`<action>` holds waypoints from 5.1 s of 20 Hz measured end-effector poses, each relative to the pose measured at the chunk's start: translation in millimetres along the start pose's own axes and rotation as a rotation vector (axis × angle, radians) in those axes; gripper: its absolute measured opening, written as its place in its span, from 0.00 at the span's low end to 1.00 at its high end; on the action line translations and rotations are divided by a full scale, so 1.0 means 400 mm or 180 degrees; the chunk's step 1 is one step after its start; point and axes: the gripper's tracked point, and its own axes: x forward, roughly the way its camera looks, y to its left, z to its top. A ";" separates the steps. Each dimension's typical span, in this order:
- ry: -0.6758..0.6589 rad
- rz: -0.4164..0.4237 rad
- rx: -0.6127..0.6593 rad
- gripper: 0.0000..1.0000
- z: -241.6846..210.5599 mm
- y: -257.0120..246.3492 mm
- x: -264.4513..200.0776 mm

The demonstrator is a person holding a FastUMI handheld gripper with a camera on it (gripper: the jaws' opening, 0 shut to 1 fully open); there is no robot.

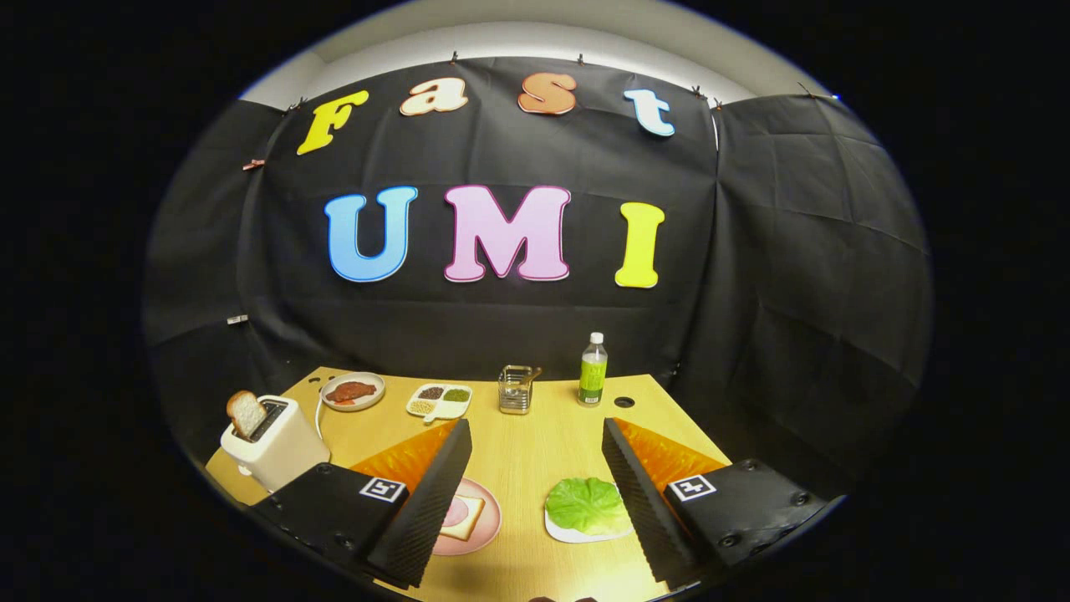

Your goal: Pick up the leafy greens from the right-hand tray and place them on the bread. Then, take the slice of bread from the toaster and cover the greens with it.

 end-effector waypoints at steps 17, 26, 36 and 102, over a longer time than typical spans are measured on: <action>0.1450 0.0235 -0.0321 0.98 -0.456 -0.168 0.245; 0.2136 0.0399 -0.0447 0.98 -0.668 -0.214 0.337; 0.2206 0.0570 -0.0275 0.75 -0.691 -0.200 0.346; 0.2073 0.0893 -0.0838 0.63 -0.550 0.355 0.236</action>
